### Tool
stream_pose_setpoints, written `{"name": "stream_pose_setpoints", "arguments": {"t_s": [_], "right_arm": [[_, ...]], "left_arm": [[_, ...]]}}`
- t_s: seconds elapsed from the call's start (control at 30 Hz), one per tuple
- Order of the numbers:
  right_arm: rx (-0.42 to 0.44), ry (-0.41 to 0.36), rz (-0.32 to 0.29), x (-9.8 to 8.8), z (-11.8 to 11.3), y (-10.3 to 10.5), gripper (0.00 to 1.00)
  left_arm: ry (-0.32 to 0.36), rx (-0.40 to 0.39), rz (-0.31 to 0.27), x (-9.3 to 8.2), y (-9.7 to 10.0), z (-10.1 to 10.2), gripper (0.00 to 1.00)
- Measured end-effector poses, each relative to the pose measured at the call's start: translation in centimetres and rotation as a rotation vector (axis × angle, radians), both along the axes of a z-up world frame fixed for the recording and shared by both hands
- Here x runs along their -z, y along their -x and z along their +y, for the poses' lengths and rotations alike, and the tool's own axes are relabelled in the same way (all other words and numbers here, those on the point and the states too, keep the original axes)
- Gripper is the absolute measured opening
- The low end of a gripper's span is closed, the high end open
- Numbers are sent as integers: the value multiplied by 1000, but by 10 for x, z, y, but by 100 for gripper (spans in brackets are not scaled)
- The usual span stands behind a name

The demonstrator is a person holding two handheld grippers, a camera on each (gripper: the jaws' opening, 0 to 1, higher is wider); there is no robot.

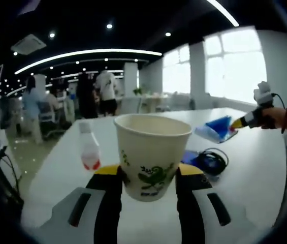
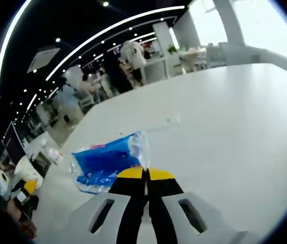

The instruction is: Arrange the tabletop items into an orderly group along one side of the table until the central work area is clear of visible clutter.

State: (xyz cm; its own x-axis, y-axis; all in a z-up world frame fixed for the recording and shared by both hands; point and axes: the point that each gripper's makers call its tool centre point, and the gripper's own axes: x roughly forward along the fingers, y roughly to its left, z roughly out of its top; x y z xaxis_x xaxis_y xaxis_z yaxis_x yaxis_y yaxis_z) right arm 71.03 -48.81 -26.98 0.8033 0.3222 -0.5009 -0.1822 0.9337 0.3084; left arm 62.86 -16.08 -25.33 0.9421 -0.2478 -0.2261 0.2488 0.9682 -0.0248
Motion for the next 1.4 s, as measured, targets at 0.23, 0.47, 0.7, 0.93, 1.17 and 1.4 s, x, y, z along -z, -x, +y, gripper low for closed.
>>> {"name": "stream_pose_setpoints", "arguments": {"t_s": [0.23,0.47,0.7,0.93,1.17,1.4], "right_arm": [[15,-11,-4,1,-15,-7,1],[39,-1,4,6,-40,-15,1],[70,32,10,15,-64,-21,1],[103,49,8,23,-83,-31,1],[123,63,35,40,-103,-41,1],[133,85,48,52,-109,-44,1]], "left_arm": [[-5,-36,16,15,-21,2,38],[-6,-44,-8,21,-43,3,38],[0,-48,-55,24,-63,4,38],[6,-80,-41,42,-79,12,38],[20,-104,-57,50,-93,15,38],[28,-132,-36,64,-103,15,38]]}}
